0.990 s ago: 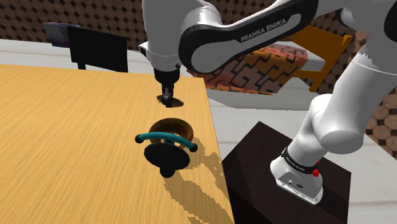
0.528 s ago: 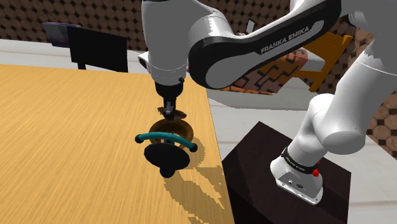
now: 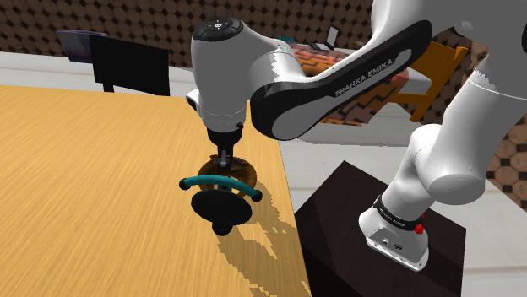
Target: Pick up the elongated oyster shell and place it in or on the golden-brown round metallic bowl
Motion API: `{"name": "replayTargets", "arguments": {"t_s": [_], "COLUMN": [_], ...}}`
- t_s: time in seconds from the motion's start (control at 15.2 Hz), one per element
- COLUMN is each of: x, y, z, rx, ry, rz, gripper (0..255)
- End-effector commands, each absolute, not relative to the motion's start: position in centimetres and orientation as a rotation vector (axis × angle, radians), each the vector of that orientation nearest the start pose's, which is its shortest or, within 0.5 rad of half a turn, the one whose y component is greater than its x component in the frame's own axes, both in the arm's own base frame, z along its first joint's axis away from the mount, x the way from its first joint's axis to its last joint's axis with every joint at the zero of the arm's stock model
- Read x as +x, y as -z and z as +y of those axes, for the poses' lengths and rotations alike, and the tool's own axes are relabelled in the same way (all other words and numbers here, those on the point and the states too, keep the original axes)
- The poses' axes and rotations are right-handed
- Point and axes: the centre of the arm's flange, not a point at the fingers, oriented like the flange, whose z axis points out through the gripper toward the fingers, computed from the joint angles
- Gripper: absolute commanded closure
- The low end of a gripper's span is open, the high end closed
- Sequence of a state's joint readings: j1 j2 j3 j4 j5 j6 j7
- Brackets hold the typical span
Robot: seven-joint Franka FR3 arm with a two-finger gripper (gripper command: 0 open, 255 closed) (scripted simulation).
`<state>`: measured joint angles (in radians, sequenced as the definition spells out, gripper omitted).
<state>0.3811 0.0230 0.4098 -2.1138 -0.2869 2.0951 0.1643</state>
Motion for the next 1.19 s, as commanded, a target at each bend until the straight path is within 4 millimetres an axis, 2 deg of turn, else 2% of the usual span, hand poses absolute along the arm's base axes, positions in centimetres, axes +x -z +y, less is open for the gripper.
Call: {"name": "replayTargets", "arguments": {"t_s": [0.0, 0.33, 0.79, 0.86, 1.12], "x": [39.2, 39.2, 39.2, 39.2, 39.2], "y": [-39.2, -36.7, -36.7, -36.7, -36.7], "z": [37.5, 37.5, 37.5, 37.5, 37.5], "rx": [-3.116, -3.116, -3.116, -3.116, -3.116], "ry": [0.126, 0.126, 0.126, 0.126, 0.126], "rz": [-1.274, -1.274, -1.274, -1.274, -1.274], "gripper": [255, 255, 255, 0, 0]}}
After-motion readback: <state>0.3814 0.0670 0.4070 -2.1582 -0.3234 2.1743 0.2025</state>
